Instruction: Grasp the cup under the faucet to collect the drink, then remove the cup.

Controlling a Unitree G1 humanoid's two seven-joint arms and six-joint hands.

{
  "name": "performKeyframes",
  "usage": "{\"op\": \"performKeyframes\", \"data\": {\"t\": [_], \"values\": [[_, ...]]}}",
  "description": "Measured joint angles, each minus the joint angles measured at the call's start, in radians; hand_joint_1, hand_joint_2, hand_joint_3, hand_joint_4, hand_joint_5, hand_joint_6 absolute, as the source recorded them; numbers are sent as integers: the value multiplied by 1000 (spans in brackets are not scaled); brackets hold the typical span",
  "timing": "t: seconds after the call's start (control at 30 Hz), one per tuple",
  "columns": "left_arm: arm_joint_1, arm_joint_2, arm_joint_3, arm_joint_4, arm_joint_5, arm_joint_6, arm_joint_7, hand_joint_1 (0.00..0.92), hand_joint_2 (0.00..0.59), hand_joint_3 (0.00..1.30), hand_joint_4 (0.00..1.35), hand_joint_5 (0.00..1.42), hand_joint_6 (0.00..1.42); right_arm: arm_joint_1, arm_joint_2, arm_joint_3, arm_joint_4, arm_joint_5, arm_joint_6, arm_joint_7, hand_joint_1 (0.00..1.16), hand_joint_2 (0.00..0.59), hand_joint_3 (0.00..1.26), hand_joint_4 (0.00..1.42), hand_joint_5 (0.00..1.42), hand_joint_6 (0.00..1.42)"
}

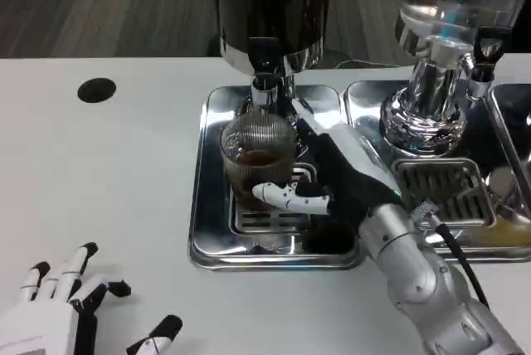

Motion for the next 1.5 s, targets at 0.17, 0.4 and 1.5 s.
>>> {"op": "performKeyframes", "data": {"t": [0.17, 0.4, 1.5], "values": [[0, 0, 1, 8, -2, -9, 7, 0, 150, 565, 87, 192, 111, 0, 8, 6, 11, -10, -7, -16, 651, 173, 0, 0, 20, 68], [3, 0, 7, 18, -14, -21, 19, 0, 151, 575, 93, 192, 111, 0, 21, 5, 22, -14, -26, -58, 700, 181, 31, 120, 142, 153], [36, 1, 46, 44, -78, -72, 48, 0, 158, 603, 114, 192, 111, -9, 63, -4, 120, -14, -99, -216, 854, 183, 592, 650, 587, 415]]}}
